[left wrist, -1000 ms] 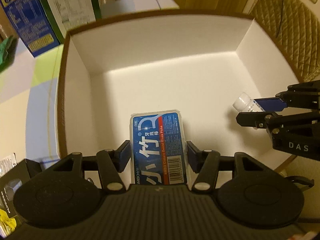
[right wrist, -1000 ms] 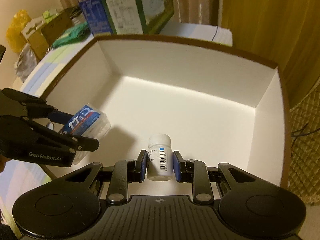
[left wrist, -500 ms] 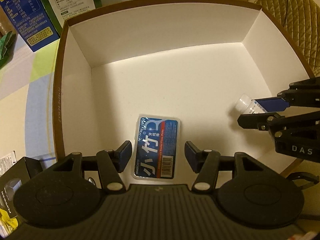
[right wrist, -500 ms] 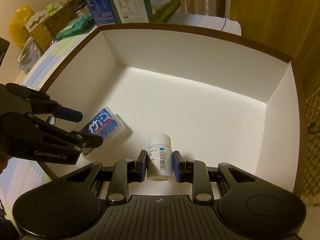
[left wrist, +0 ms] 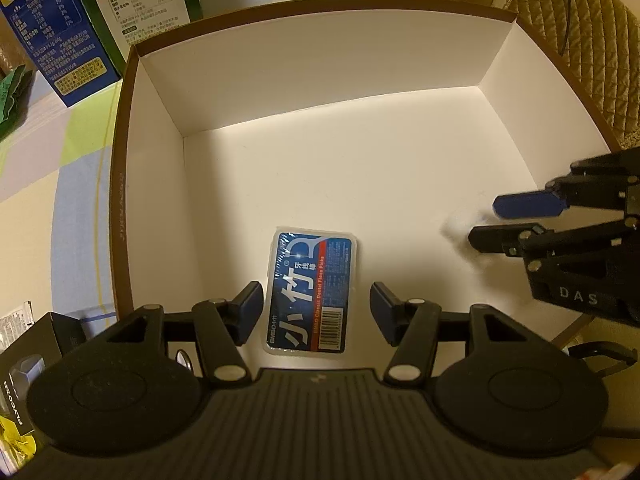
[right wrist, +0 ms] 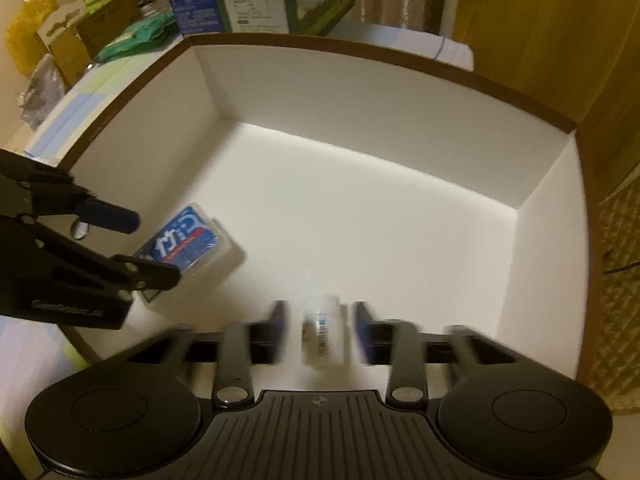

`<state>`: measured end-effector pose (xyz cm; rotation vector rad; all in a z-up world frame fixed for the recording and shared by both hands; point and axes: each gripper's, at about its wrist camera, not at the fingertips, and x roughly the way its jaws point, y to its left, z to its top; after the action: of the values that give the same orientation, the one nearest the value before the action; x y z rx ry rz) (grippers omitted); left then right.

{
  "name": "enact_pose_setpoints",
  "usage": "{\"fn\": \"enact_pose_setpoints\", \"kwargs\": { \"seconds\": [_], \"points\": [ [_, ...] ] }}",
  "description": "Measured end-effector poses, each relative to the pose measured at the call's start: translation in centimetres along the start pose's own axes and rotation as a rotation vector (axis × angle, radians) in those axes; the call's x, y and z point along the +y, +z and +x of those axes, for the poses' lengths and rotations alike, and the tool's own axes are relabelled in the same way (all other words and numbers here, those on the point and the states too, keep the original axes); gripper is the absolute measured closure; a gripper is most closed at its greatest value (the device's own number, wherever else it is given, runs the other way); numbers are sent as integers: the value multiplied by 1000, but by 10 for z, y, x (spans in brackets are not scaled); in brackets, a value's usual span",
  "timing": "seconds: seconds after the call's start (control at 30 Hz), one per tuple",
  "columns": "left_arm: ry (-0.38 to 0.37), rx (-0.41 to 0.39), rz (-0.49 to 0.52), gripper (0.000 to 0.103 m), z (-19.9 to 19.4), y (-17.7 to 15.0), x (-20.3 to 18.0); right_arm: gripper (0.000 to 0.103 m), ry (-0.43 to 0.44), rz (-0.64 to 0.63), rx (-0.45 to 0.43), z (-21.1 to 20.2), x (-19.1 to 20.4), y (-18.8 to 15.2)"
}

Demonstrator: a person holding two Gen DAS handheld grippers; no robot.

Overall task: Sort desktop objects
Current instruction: 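Open both tools to release the bottle and toothpick box inside the box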

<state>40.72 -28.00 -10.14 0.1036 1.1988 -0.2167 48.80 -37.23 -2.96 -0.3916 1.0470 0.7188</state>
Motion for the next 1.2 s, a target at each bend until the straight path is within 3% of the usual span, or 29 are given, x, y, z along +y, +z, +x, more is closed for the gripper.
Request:
{"fn": "enact_pose_setpoints", "kwargs": {
  "seconds": [0.03, 0.2, 0.6, 1.2],
  "points": [
    [-2, -3, 2, 47, -1, 0, 0, 18, -7, -3, -12, -3, 0, 0],
    [-11, -19, 17, 37, -6, -3, -4, 17, 6, 10, -5, -9, -6, -1],
    [-13, -41, 25, 27, -15, -6, -10, 8, 3, 24, -16, -24, -9, -14],
    [-2, -129, 0, 21, -59, -20, -7, 2, 9, 35, -115, -63, 8, -20]
  ]
}}
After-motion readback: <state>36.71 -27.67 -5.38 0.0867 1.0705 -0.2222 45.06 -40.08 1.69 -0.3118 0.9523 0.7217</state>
